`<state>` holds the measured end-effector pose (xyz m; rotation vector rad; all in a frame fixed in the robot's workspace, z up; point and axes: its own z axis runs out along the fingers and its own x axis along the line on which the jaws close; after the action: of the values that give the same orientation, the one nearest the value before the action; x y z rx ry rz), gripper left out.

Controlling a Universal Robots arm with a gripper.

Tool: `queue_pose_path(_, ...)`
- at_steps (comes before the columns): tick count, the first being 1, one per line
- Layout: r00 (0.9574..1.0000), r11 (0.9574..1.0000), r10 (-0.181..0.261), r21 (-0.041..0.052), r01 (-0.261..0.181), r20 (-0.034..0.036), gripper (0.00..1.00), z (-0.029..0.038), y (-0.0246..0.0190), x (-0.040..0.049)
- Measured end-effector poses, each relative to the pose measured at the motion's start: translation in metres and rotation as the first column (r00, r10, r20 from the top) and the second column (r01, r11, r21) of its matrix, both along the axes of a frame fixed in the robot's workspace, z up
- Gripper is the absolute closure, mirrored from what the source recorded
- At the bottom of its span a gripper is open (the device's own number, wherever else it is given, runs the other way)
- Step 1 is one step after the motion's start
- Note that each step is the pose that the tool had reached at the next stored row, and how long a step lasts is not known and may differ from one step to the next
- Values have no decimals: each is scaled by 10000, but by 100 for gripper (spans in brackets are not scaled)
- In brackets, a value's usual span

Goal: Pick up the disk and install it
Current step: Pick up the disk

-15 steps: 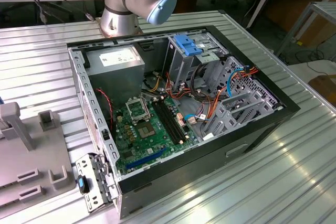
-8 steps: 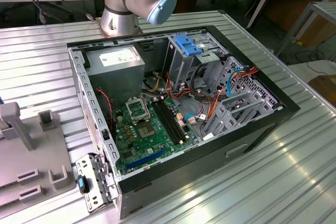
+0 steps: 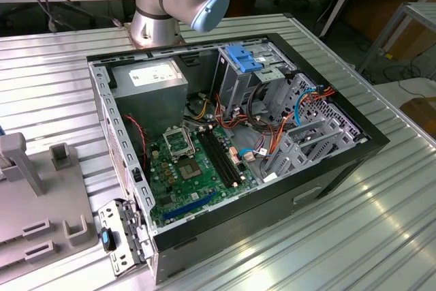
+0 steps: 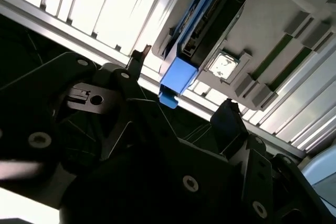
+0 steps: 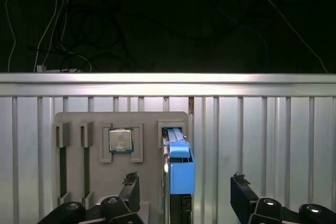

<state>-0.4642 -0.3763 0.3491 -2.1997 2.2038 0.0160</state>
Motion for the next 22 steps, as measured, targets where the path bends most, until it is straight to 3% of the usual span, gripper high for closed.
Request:
queue_pose_path(2,10000,10000,1,-1,-1,-1,22,-76,-1,-4)
queue_pose_path(10,10000,10000,-35,0,35,1,22,-232,-1,-8)
queue_pose_path(16,9998,9998,-187,-1,187,0,22,-404,-2,-9)
queue_pose_path(17,9997,9997,-224,0,224,0,23,-442,-2,-8)
queue_pose_path(19,9996,9996,-279,0,279,0,36,-494,-2,-8)
queue_pose_path(22,9996,9996,-292,-2,292,-3,49,-499,-2,-9)
